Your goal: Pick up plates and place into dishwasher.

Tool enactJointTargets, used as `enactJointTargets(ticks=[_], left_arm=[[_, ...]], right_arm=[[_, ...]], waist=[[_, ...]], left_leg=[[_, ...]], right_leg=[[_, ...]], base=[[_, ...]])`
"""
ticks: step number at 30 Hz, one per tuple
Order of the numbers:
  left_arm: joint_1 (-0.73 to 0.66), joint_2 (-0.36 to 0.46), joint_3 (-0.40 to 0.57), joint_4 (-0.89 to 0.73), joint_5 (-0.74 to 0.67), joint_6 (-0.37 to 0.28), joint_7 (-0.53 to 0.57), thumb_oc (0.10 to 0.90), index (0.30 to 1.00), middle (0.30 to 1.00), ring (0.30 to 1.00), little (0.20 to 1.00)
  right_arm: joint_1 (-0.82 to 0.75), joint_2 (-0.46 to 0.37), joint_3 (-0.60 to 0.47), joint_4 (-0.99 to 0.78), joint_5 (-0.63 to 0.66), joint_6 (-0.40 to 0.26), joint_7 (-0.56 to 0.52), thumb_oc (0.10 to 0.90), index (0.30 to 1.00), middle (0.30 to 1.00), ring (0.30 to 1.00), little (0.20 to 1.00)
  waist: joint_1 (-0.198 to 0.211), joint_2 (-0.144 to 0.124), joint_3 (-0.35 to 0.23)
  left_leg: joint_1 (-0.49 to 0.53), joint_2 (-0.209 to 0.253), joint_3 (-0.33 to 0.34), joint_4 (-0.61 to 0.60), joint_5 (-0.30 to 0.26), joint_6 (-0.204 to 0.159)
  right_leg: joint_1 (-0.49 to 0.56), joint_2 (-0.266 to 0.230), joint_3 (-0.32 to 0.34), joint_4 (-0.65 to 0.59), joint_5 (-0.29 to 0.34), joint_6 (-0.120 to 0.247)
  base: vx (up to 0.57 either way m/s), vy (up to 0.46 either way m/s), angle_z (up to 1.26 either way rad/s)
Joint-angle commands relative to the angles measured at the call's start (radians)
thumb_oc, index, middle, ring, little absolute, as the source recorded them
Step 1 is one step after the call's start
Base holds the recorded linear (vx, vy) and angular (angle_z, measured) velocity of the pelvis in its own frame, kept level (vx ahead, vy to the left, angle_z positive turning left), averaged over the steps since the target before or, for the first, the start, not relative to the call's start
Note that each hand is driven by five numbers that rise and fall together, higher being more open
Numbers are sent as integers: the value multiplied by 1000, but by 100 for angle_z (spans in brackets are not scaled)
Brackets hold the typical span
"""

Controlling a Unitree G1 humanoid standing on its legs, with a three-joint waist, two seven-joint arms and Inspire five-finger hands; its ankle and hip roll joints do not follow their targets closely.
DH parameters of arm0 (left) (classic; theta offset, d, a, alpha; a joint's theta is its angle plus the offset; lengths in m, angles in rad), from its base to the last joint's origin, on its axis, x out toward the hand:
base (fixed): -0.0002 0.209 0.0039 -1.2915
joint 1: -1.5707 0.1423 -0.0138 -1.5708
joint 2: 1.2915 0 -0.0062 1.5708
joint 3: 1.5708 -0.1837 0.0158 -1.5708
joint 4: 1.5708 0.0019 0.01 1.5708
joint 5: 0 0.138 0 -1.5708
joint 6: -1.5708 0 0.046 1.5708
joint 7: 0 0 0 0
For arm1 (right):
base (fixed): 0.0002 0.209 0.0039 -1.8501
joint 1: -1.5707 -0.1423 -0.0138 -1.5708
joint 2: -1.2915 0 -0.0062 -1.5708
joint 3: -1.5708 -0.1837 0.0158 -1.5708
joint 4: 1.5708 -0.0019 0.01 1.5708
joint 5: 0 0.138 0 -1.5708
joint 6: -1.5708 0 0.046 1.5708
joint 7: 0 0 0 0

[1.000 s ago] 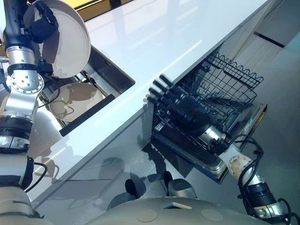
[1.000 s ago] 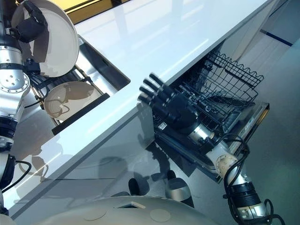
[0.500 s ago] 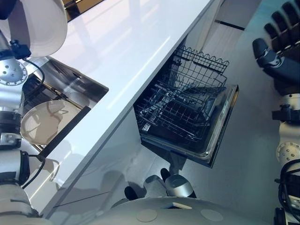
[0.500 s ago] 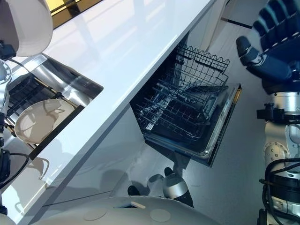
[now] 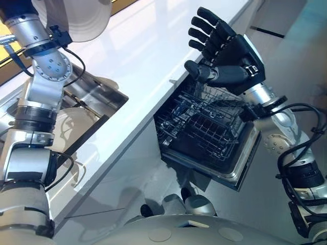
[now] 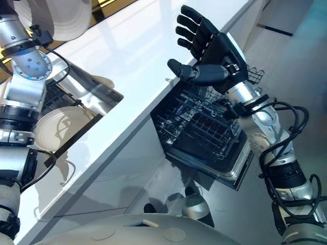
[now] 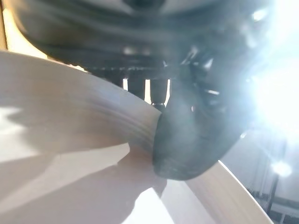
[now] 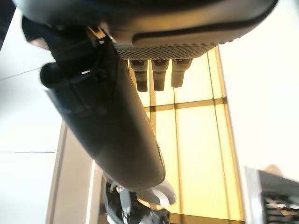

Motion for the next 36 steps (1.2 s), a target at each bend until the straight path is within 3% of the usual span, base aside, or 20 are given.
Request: enactJointTargets(ticks=[1,8,16,25,36], left_arm=[[-24,37,-12,-70,98,-6,70,100,300,300,300,200],[37,-28,-62,-107,158,-29,89,100,300,300,300,200],[97,-82,-80,-133,152,-94,70,100,300,300,300,200],[112,-152,-128,-177,154,-98,27,100,300,300,300,200],[125,-168,-174,-199,163,-86,-8,100,300,300,300,200]], right_arm=[[-195,60,-19,-36,-10,-117,-107,800,900,900,900,900],[-258,154,52,19,-37,-98,-214,800,900,900,900,900],[-257,199,98,68,-23,-70,-208,800,900,900,900,900],[-279,261,161,112,-86,-53,-200,800,900,900,900,900],[-278,309,216,132,-29,5,-175,800,900,900,900,900]], waist=[[31,-3,-134],[74,-12,-132],[97,-20,-131],[114,-22,-123],[128,-25,-118]], left_leg=[[19,-72,-26,2,-108,42],[13,-66,-63,2,-96,36],[5,-63,-101,2,-85,35],[5,-59,-123,2,-79,35],[2,-55,-131,2,-70,32]], right_leg=[[-38,82,-65,70,-50,21],[-29,82,-91,70,-55,13],[-27,87,-99,83,-66,4],[-21,89,-118,93,-76,-1],[-13,87,-137,85,-72,-1]], base=[[6,-33,12],[22,-50,12],[34,-43,11],[21,-36,6],[4,-6,1]])
